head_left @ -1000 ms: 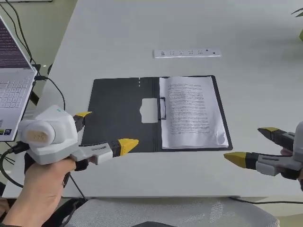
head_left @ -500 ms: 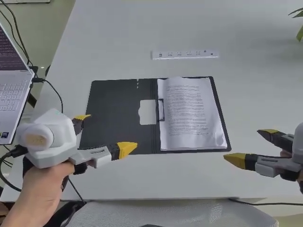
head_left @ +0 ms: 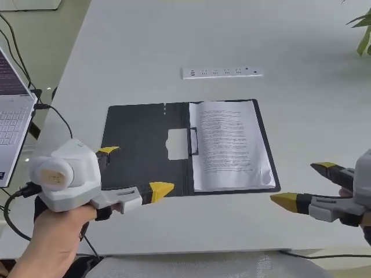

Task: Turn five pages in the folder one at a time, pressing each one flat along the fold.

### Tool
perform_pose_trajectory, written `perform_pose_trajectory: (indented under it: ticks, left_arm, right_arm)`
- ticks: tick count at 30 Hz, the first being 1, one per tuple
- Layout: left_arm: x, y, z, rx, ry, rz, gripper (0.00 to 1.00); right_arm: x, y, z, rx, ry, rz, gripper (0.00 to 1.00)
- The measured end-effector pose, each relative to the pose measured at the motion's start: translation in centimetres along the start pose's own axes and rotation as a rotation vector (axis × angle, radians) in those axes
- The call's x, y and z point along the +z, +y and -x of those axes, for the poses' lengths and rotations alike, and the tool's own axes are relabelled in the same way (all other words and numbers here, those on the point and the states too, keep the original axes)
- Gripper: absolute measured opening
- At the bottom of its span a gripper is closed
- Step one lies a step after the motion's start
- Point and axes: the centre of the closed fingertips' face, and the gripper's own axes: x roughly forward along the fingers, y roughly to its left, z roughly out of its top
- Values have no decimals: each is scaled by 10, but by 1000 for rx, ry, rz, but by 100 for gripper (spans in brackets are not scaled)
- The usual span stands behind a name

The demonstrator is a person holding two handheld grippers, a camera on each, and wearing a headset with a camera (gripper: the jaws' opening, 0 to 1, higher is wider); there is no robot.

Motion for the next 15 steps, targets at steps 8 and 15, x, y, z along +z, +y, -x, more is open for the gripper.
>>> perform_pose_trajectory:
  ticks: [8,15]
  left_arm:
    - [6,-7,-16,-39,10,-25,91]
    - [16,-15,-33,-82,12,-49,91]
  right_arm:
    - [-2,-2,-1,-6,1,-9,84]
    - [-4,-5,0,-15,2,-20,84]
